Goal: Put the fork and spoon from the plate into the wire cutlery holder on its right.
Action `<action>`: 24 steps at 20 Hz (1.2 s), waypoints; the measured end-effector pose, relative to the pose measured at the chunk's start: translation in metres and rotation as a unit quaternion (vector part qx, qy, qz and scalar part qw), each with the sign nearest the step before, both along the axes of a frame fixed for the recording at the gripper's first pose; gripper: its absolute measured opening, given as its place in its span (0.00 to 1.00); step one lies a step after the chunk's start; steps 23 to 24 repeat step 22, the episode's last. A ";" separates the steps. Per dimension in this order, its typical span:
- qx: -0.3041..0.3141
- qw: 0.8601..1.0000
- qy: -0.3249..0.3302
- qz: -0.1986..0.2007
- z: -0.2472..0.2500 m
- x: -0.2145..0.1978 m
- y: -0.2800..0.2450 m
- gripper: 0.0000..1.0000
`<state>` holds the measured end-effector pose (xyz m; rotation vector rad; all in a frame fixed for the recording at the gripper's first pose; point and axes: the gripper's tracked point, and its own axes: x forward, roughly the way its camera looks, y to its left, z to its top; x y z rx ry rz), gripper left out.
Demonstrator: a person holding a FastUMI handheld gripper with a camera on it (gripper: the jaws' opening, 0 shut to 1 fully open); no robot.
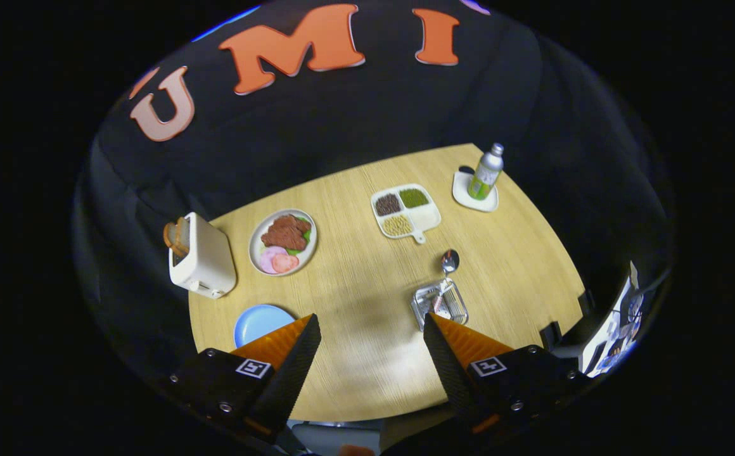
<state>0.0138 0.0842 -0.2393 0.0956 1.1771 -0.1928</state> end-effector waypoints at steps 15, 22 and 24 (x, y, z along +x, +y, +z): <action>0.040 0.888 -0.443 0.114 0.153 0.025 0.034 0.97; 0.036 0.849 -0.508 0.140 0.184 0.014 0.046 0.97; 0.036 0.849 -0.508 0.140 0.184 0.014 0.046 0.97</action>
